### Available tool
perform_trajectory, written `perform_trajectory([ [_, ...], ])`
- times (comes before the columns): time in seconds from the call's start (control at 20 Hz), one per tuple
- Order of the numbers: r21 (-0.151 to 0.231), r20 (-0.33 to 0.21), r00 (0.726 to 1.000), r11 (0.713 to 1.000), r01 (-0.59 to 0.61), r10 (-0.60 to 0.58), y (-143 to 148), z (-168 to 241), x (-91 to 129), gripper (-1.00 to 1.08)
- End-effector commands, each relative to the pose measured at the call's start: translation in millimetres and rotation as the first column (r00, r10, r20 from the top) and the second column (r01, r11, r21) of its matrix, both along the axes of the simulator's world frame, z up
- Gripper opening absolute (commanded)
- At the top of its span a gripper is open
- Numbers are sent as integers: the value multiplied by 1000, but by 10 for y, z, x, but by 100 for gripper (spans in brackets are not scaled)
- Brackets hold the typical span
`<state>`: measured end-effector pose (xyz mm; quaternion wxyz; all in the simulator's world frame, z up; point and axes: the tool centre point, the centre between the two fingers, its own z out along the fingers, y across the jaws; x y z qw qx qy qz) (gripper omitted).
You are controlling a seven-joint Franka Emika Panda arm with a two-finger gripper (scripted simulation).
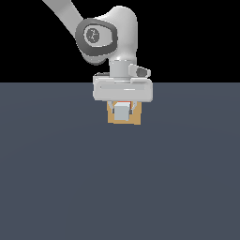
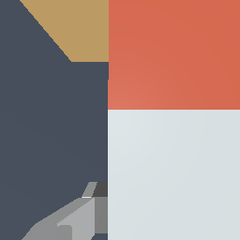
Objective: Insert the peg into the horizontal hole in a box.
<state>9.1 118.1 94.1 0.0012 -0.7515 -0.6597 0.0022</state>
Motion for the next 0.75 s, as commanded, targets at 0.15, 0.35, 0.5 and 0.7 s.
perform_trajectory([
  [0.15, 2, 6, 1000, 1000, -2, 2, 368, 30, 54, -100],
  [0.35, 2, 7, 1000, 1000, -2, 2, 630, 36, 91, -100],
  [0.5, 2, 7, 1000, 1000, -2, 2, 734, 39, 110, -100],
  [0.7, 2, 8, 1000, 1000, -2, 2, 764, 42, 124, -100],
])
